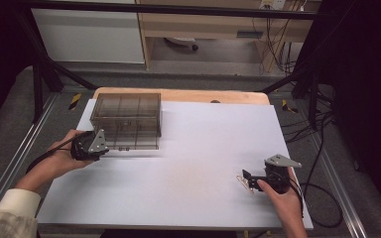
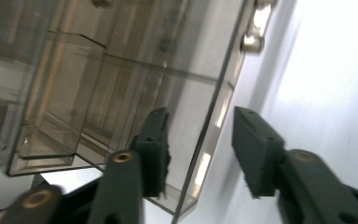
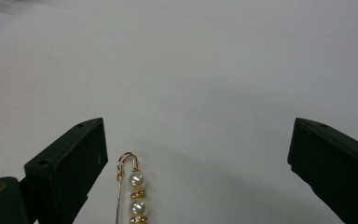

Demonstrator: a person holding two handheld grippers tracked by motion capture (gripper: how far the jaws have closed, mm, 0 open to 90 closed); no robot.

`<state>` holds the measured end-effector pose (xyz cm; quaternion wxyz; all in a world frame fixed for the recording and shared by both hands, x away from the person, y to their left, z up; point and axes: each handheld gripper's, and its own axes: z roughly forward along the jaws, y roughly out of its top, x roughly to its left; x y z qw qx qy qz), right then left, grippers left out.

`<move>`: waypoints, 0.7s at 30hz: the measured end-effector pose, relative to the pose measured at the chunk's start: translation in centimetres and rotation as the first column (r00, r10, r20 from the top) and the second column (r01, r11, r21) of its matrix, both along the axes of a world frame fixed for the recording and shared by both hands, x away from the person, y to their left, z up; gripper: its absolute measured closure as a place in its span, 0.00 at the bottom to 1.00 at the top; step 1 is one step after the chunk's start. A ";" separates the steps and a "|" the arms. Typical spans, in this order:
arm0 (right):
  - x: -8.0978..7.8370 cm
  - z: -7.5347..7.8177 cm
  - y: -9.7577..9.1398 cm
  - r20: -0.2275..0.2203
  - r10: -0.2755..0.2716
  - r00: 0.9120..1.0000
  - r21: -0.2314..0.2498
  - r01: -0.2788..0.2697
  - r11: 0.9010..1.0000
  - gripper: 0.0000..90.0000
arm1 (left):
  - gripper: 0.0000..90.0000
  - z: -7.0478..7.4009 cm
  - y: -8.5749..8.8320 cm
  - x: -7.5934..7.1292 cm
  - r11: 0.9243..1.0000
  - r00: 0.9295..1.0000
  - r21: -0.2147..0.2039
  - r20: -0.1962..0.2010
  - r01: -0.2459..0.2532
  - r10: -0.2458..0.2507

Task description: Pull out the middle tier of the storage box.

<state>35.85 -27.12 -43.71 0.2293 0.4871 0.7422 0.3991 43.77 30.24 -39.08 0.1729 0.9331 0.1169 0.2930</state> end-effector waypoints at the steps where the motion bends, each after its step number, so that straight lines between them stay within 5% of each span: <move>1: 0.0 0.0 0.0 -0.001 0.000 1.000 0.000 0.000 1.000 0.06 | 0.59 0.0 0.0 -0.2 0.999 1.000 -0.034 0.009 -0.012 0.012; 6: 0.0 0.1 0.0 0.002 0.003 1.000 -0.004 -0.003 1.000 0.06 | 0.44 -0.1 0.0 -1.1 0.988 0.997 -0.145 0.033 -0.059 0.064; 10: -0.1 0.1 0.0 0.003 0.004 1.000 -0.004 -0.004 1.000 0.05 | 0.36 -0.1 -0.2 -2.0 0.971 0.992 -0.217 0.051 -0.104 0.118; 21: -0.3 0.3 0.2 0.009 0.006 1.000 -0.002 -0.006 1.000 0.05 | 0.23 -0.6 -1.7 -4.1 0.885 0.968 -0.425 0.069 -0.190 0.241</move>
